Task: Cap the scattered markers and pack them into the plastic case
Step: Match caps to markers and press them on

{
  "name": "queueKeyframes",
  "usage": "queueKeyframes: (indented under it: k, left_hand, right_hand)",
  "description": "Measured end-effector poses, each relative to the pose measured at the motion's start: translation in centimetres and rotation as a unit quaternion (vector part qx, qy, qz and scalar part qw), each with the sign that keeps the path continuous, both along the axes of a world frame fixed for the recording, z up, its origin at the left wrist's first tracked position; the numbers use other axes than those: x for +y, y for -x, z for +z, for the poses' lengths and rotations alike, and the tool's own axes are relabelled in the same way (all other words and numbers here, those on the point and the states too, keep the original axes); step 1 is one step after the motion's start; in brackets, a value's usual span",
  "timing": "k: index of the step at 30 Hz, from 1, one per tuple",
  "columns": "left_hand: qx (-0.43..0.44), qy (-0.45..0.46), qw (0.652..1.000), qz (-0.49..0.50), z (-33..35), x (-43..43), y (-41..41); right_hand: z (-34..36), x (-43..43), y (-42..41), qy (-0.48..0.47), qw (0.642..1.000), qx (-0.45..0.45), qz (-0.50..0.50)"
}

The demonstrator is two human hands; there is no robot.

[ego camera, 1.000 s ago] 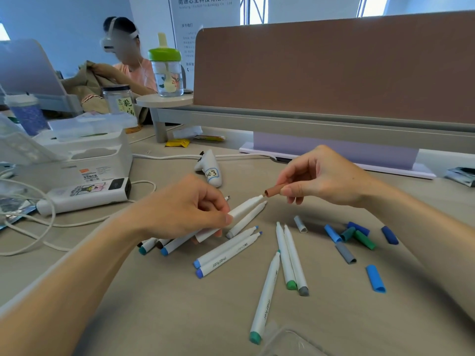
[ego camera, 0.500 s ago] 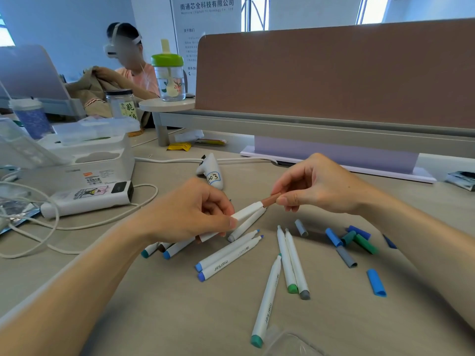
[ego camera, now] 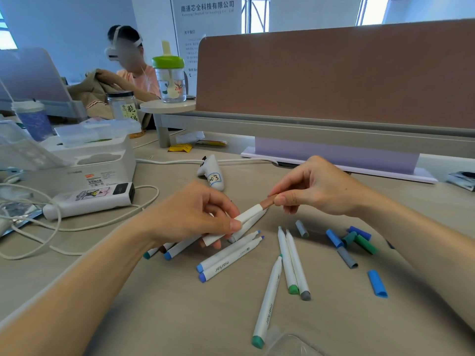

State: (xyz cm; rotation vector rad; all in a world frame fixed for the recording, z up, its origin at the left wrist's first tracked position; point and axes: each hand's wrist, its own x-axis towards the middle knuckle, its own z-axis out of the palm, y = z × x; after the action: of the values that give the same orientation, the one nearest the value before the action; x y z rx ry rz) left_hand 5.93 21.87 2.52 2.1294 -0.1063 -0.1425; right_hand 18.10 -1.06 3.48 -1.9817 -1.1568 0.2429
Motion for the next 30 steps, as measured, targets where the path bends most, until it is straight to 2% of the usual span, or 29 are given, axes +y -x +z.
queueKeyframes:
  k: [9,21,26,30]
  left_hand:
    - [0.02,0.03,0.999,-0.005,-0.3,0.0,-0.1]
    - [0.016,-0.025,1.0,-0.005,-0.8,-0.3,-0.4]
    - [0.015,-0.043,0.995,0.085,0.4,2.5,-0.7]
    - [0.02,-0.077,0.982,0.172,0.0,4.1,-1.1]
  right_hand:
    - [-0.2,0.3,0.2,-0.004,1.0,0.019,-0.007]
    - [-1.5,1.7,1.1,-0.016,0.998,0.015,-0.057]
    - [-2.7,2.2,1.0,-0.053,0.995,0.004,-0.081]
    - [-4.0,2.3,0.5,-0.038,0.989,-0.072,-0.123]
